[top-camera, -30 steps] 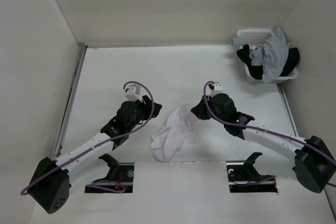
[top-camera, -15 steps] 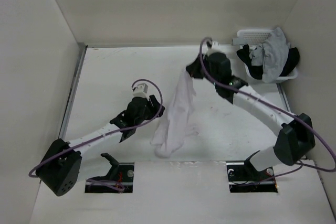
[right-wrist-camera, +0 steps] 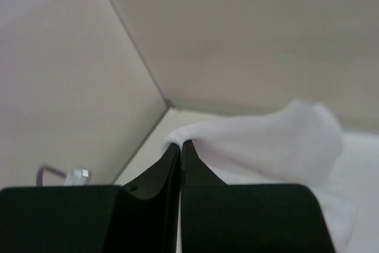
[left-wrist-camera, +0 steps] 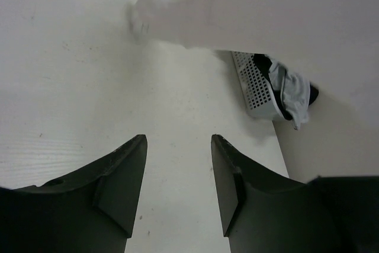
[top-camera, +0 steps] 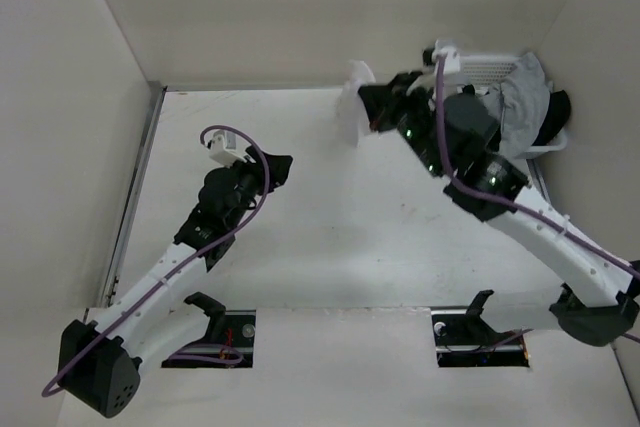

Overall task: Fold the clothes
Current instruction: Flatten the tank top out

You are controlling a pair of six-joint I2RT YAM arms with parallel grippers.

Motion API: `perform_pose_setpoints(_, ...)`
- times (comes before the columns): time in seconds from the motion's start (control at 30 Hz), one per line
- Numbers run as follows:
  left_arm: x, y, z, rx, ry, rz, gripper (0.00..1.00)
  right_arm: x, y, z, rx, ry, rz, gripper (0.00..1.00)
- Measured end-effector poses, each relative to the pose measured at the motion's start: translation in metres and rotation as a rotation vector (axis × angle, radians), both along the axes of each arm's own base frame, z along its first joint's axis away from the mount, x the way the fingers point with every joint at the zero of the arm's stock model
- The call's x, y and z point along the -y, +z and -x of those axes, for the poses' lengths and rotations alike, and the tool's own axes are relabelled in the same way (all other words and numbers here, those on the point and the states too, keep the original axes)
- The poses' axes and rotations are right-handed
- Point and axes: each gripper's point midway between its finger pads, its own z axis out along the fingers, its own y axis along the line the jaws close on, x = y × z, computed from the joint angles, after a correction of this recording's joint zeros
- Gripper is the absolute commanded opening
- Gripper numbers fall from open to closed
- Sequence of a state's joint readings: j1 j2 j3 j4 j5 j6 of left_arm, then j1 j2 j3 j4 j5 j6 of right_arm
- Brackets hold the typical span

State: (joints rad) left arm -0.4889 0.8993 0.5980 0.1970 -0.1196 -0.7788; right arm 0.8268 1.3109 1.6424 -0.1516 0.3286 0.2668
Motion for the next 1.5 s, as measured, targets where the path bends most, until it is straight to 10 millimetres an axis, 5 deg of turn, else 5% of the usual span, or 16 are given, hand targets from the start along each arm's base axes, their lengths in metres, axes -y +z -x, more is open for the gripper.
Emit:
perform_pose_setpoints(0.1, -0.003, -0.001, 0.002, -0.010, 0.005, 0.004, 0.46, -0.018, -0.098, 0.036, -0.146, 0.031, 0.092, 0.00)
perform_pose_setpoints(0.23, -0.004, -0.010, 0.005, -0.027, 0.006, 0.002, 0.45, -0.041, -0.278, 0.083, -0.396, 0.080, 0.312, 0.03)
perform_pose_setpoints(0.3, -0.005, -0.026, 0.006, -0.061, 0.007, -0.015, 0.45, -0.035, -0.371, 0.114, -0.539, 0.104, 0.462, 0.06)
perform_pose_setpoints(0.4, -0.007, -0.065, 0.010, -0.150, 0.008, -0.064, 0.44, -0.011, -0.451, 0.155, -0.694, 0.122, 0.602, 0.34)
perform_pose_setpoints(0.5, -0.015, -0.106, 0.019, -0.254, 0.021, -0.126, 0.44, -0.004, -0.458, 0.168, -0.741, 0.119, 0.564, 0.51)
perform_pose_setpoints(0.6, -0.028, -0.132, 0.027, -0.321, 0.052, -0.196, 0.43, -0.006, -0.430, 0.168, -0.727, 0.129, 0.408, 0.55)
perform_pose_setpoints(0.7, -0.034, -0.147, 0.033, -0.357, 0.069, -0.259, 0.37, 0.003, -0.398, 0.156, -0.700, 0.112, 0.225, 0.38)
perform_pose_setpoints(0.8, -0.023, -0.165, 0.044, -0.393, 0.022, -0.334, 0.36, 0.030, -0.393, 0.132, -0.707, 0.017, 0.101, 0.22)
perform_pose_setpoints(0.9, -0.012, -0.190, 0.059, -0.448, -0.044, -0.425, 0.37, 0.052, -0.409, 0.118, -0.740, -0.061, 0.079, 0.22)
perform_pose_setpoints(1.03, -0.008, -0.223, 0.076, -0.533, -0.101, -0.531, 0.37, 0.053, -0.417, 0.117, -0.758, -0.058, 0.084, 0.24)
perform_pose_setpoints(1.23, -0.002, -0.226, 0.069, -0.525, -0.110, -0.555, 0.37, 0.041, -0.423, 0.116, -0.761, -0.023, 0.098, 0.26)
perform_pose_setpoints(1.5, 0.008, -0.227, 0.069, -0.519, -0.152, -0.540, 0.19, 0.039, -0.422, 0.106, -0.750, -0.020, 0.061, 0.36)
